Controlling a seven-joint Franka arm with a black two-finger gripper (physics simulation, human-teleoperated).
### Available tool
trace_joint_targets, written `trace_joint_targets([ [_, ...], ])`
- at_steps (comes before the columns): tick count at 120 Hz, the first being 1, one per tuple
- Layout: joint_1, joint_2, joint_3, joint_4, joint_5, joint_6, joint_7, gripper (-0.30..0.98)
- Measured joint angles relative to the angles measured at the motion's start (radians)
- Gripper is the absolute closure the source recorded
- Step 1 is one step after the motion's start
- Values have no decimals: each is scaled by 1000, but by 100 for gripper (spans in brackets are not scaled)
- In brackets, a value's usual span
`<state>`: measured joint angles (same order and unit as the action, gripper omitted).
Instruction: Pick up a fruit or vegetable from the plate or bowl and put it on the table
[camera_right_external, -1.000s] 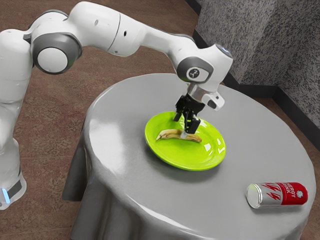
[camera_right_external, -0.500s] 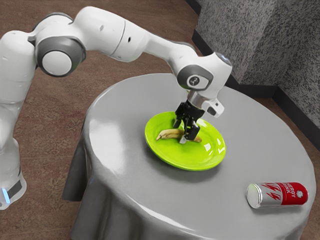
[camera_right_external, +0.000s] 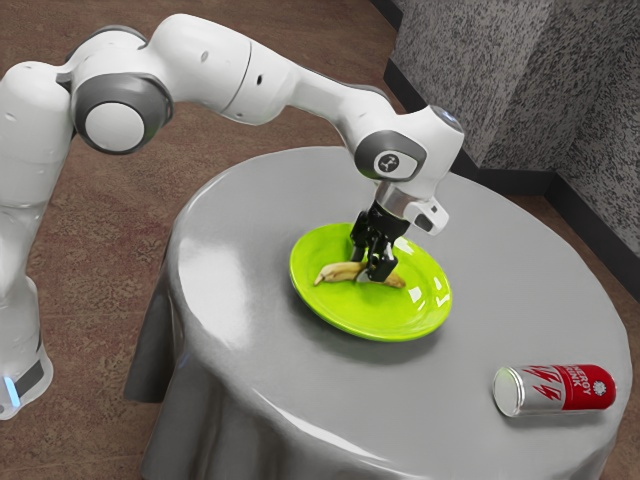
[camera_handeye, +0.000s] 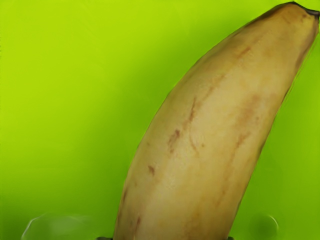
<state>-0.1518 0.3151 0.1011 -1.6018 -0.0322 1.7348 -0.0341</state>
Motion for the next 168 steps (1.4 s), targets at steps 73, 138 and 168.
trace_joint_targets([
  [73,2,-55,25,9,5,-17,-20,52],
  [138,10,-115,275,65,11,-72,-30,52],
  [168,31,-114,389,66,7,-88,-32,52],
])
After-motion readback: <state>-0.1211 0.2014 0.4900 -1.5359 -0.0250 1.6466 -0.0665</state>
